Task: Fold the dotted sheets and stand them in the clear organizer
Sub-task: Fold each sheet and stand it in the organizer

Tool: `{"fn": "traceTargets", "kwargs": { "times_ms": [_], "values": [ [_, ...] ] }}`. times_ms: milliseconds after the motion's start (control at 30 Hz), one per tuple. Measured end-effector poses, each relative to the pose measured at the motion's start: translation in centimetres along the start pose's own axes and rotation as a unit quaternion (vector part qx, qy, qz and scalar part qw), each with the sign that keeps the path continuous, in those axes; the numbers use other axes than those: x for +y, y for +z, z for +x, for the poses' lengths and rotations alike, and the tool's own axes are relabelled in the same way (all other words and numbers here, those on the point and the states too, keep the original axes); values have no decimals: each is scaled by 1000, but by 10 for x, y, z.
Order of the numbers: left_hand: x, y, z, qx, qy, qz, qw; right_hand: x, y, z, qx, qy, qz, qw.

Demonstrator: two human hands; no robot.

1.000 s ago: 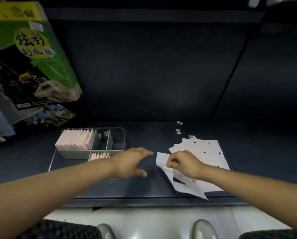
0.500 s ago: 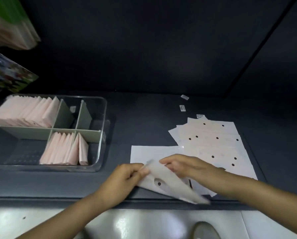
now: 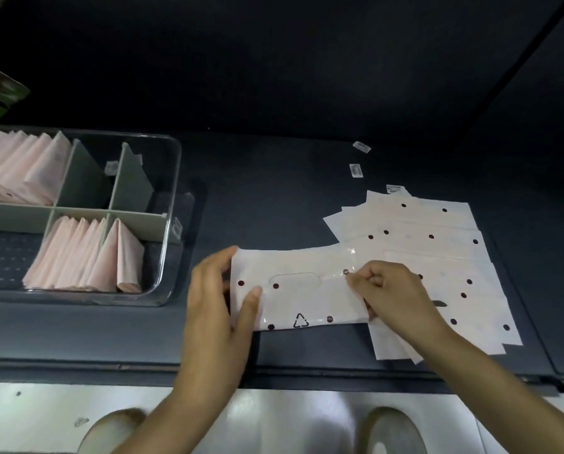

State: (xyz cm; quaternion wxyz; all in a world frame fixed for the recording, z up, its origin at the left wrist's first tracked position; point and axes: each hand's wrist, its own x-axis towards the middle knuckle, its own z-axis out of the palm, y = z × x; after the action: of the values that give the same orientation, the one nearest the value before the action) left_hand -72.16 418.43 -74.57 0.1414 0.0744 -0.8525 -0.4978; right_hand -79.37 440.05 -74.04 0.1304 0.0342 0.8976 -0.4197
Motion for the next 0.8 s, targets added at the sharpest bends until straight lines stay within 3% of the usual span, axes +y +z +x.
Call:
{"fn": "traceTargets", "kwargs": {
  "times_ms": [67, 133, 233, 433, 533, 567, 667, 733, 800],
  "values": [
    [-2, 0, -8, -36, 151, 149, 977, 0, 1, 1, 8, 12, -16, 1000],
    [-5, 4, -16, -117, 248, 252, 928, -1, 1, -1, 11, 21, -16, 1000],
    [-10, 9, -24, -225, 243, 383, 862, -4, 0, -2, 14, 31, -1, 999],
    [-11, 2, -23, -279, 187, 450, 828, -7, -4, -6, 23, 30, -68, 997],
    [-13, -1, -21, -269, 190, 451, 830, -10, -3, -19, 151, -135, -196, 959],
    [-13, -1, -21, -265, 193, 452, 829, -11, -3, -22, 150, -214, -204, 944],
    [-12, -2, -19, -264, 201, 454, 827, -5, 2, -31, 27, -377, -267, 886],
    [-11, -3, -17, -265, 202, 451, 828, 2, 2, -30, -14, -416, -363, 834],
    [-10, -4, -14, -262, 208, 447, 829, 8, -1, -26, -26, -427, -412, 805]
  ]
}}
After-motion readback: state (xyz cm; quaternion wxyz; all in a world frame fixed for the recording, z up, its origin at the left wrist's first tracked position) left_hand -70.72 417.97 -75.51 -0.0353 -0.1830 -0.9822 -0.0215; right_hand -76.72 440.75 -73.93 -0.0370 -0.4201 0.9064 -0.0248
